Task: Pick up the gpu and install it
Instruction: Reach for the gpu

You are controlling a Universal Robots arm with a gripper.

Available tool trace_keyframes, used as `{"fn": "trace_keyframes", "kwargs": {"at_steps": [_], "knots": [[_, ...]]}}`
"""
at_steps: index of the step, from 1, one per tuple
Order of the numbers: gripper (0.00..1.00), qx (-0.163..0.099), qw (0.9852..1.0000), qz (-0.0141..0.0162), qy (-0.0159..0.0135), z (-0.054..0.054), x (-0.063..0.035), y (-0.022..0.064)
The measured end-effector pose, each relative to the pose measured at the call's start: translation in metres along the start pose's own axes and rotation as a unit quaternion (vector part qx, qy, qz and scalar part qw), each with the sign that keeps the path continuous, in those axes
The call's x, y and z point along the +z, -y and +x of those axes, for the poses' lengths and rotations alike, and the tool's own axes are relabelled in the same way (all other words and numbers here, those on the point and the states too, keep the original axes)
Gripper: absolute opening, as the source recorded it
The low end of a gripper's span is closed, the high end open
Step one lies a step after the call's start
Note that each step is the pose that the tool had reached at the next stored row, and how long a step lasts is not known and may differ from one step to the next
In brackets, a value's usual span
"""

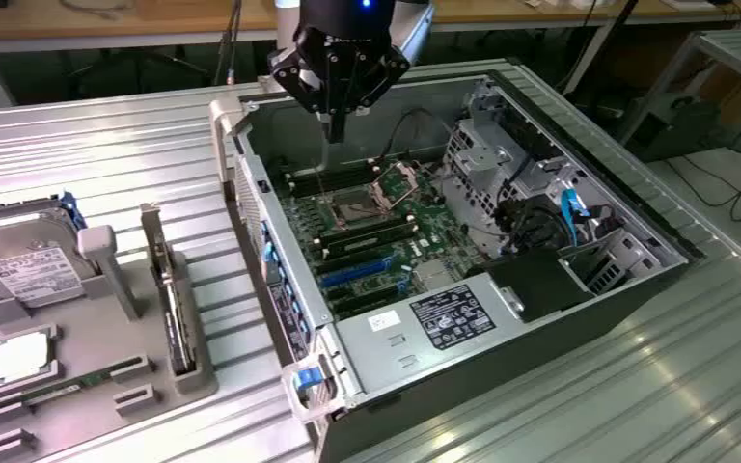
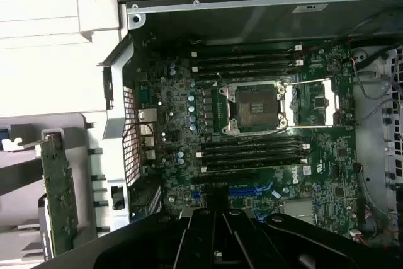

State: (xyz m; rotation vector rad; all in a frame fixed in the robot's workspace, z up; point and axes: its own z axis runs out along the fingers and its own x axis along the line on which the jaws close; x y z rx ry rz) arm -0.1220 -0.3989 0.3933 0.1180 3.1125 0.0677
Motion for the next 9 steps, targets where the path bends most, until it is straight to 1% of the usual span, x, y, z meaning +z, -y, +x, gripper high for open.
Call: {"fn": "trace_keyframes", "kwargs": {"at_steps": [9], "knots": [[0.11,0.0,1.0,0.0,0.0,0.0022,0.0,0.0002]]}}
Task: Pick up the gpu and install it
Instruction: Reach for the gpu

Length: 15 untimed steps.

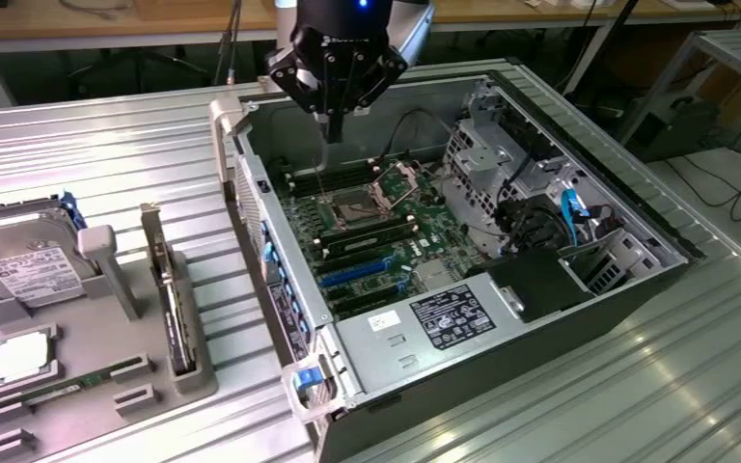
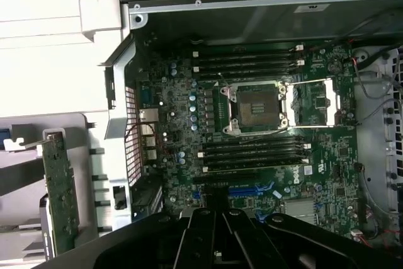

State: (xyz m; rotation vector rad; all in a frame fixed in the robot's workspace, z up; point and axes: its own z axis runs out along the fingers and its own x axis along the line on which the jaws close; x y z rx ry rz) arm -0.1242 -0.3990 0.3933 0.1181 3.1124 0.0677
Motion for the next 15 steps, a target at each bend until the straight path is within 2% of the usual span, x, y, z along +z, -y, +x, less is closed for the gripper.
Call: {"fn": "trace_keyframes", "kwargs": {"at_steps": [15], "knots": [[0.11,0.0,1.0,0.0,0.0,0.01,-0.0003,0.0007]]}}
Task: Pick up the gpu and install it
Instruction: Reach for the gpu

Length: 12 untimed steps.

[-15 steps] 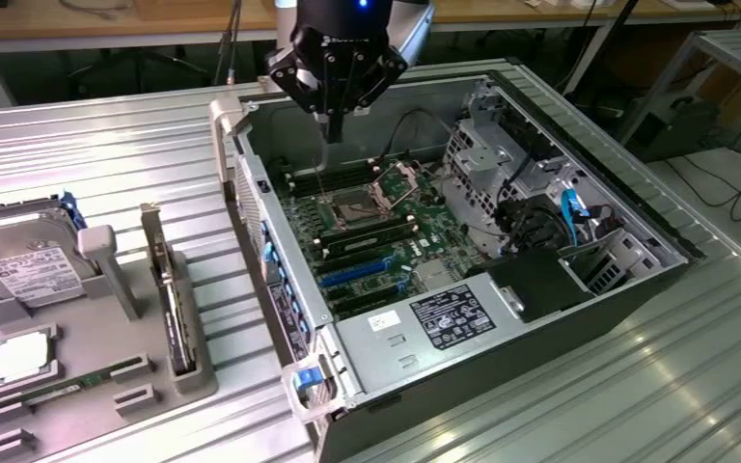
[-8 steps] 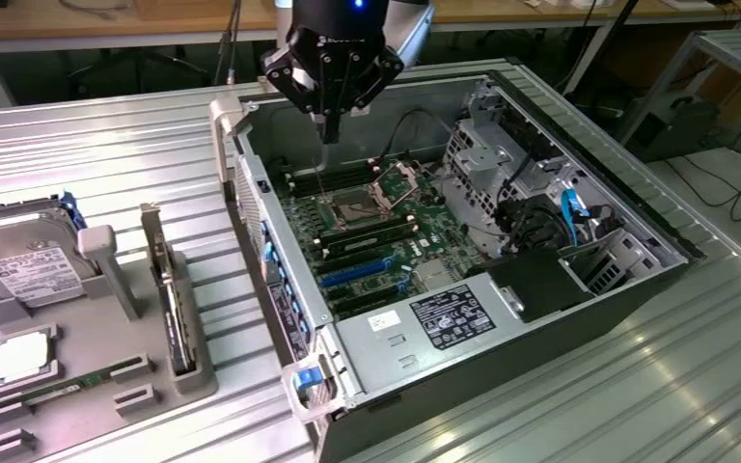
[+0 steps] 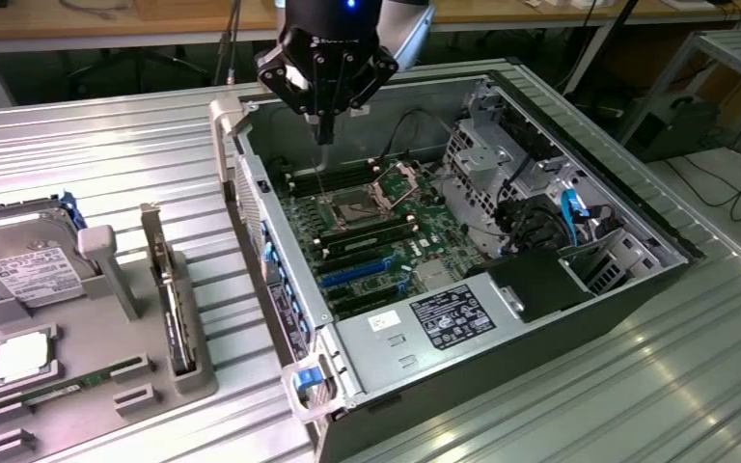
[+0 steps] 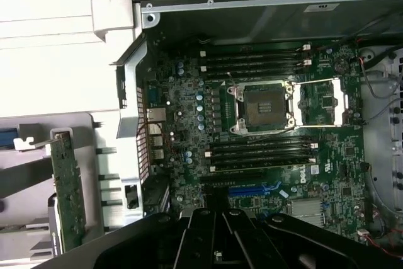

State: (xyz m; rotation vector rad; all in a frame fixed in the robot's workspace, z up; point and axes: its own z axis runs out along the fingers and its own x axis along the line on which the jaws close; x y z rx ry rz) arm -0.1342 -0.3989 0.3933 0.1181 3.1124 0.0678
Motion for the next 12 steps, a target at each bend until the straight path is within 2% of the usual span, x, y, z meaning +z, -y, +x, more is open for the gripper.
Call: {"fn": "trace_keyframes", "kwargs": {"at_steps": [12], "knots": [[0.11,0.0,1.0,0.0001,0.0,0.0062,-0.0002,0.0005]]}}
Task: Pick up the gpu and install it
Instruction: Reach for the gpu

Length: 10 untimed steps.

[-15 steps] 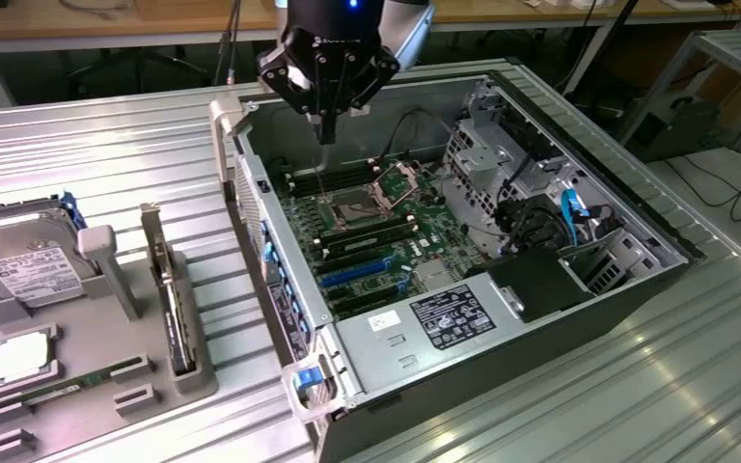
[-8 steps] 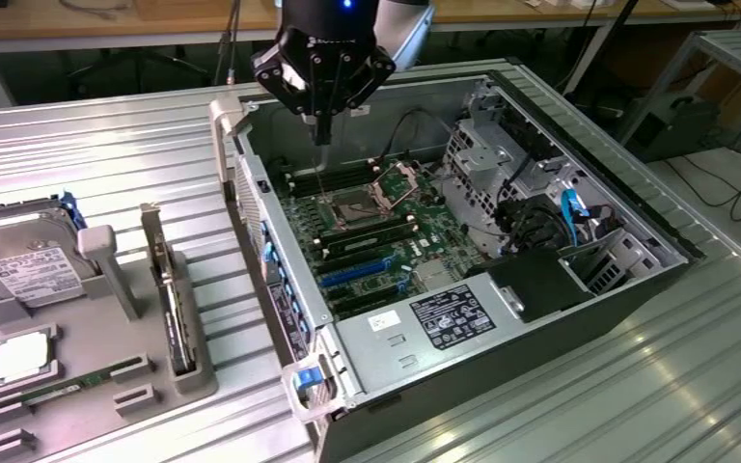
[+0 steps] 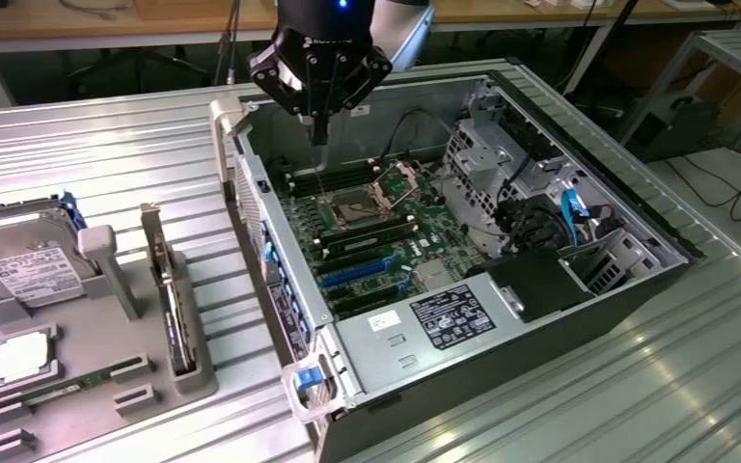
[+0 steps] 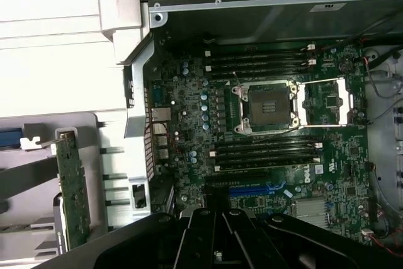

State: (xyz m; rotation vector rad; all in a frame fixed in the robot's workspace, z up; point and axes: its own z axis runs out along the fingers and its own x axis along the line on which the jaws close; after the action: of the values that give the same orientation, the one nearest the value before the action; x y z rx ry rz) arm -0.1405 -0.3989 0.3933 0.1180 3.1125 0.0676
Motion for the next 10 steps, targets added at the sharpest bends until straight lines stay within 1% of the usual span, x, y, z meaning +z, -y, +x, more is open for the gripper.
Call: {"fn": "trace_keyframes", "kwargs": {"at_steps": [10], "knots": [[0.11,0.0,1.0,0.0,0.0,0.0049,-0.0001,0.0004]]}}
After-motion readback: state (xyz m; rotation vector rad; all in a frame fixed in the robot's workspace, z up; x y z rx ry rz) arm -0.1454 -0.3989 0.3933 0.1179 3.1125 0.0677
